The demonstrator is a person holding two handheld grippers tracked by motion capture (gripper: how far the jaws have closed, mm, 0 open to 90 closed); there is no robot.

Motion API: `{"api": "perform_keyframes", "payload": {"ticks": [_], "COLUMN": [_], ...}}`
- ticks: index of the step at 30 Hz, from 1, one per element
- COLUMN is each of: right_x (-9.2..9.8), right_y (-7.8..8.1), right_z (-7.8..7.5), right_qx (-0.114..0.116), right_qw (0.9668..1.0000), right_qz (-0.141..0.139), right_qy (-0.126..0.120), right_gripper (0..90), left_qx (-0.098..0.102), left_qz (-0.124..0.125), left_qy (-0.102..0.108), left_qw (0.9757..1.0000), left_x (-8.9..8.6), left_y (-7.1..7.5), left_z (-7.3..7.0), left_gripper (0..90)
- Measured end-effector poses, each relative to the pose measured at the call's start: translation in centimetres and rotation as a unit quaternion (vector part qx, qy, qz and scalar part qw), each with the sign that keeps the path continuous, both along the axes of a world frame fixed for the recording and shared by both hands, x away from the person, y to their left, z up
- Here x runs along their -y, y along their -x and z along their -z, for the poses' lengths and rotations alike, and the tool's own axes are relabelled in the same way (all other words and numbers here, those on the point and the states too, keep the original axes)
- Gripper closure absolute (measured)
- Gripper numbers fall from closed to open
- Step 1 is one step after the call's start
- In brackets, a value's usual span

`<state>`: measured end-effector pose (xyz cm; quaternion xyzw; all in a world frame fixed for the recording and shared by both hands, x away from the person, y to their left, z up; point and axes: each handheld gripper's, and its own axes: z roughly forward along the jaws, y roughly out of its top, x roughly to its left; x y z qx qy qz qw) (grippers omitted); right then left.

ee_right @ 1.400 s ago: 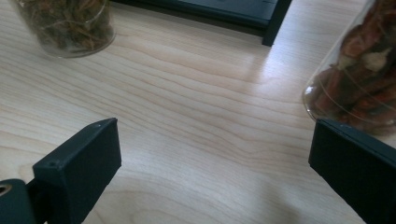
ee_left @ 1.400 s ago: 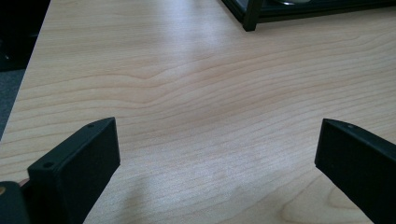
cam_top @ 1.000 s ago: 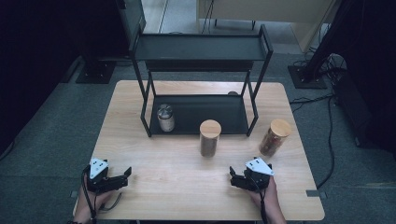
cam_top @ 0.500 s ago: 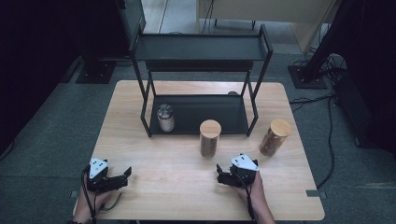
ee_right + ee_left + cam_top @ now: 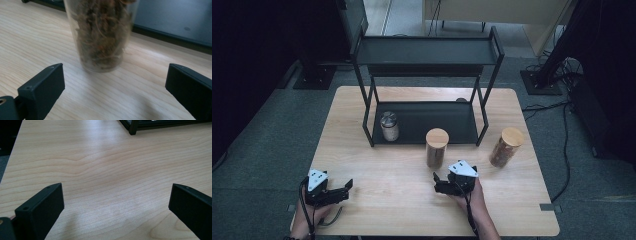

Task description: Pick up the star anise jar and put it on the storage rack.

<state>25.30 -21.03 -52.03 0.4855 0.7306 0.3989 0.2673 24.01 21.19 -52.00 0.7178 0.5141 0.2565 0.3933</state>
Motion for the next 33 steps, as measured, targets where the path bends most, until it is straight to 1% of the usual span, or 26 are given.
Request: {"api": "perform_keyframes", "payload": {"ticks": [7,8,9,12,21,26,29,33], "right_x": [-1.1,-1.2,-1.3,-1.7,-2.7,-2.9,-2.9,-2.9], "right_y": [-1.0,-1.1,-1.3,-1.6,-2.2,-2.6,-2.9,-3.3], "right_z": [-0.4,-0.5,-0.5,-0.8,-1.6,-2.0,-2.3,-2.7], "right_qx": [-0.001,0.0,0.003,0.004,0.011,0.012,0.014,0.015], "right_qw": [0.9999,0.9999,0.9999,0.9999,0.9996,0.9997,0.9998,0.9999], "right_qz": [-0.009,-0.009,-0.007,-0.013,-0.025,-0.019,-0.012,-0.005], "right_qy": [-0.009,-0.009,-0.008,-0.01,-0.007,-0.009,-0.006,-0.004], "right_gripper": [2.7,5.5,6.2,6.5,7.4,7.6,13.4,14.2], "left_qx": [0.0,-0.001,-0.001,-0.001,-0.002,-0.002,-0.003,-0.004], "left_qz": [0.002,0.002,0.003,0.003,0.006,0.006,0.007,0.007], "left_qy": [-0.001,0.0,0.0,0.001,0.0,0.001,0.001,0.002], "left_qw": [1.0,1.0,1.0,1.0,1.0,1.0,1.0,1.0], "left_x": [0.0,0.0,0.0,0.0,0.0,0.0,0.0,0.0], "left_y": [0.0,0.0,0.0,0.0,0.0,0.0,-0.1,-0.1], "left_z": [0.0,0.0,0.0,0.0,0.0,0.0,0.0,0.0], "left_gripper": [0.3,0.4,0.4,0.4,0.4,0.4,0.4,0.4]}}
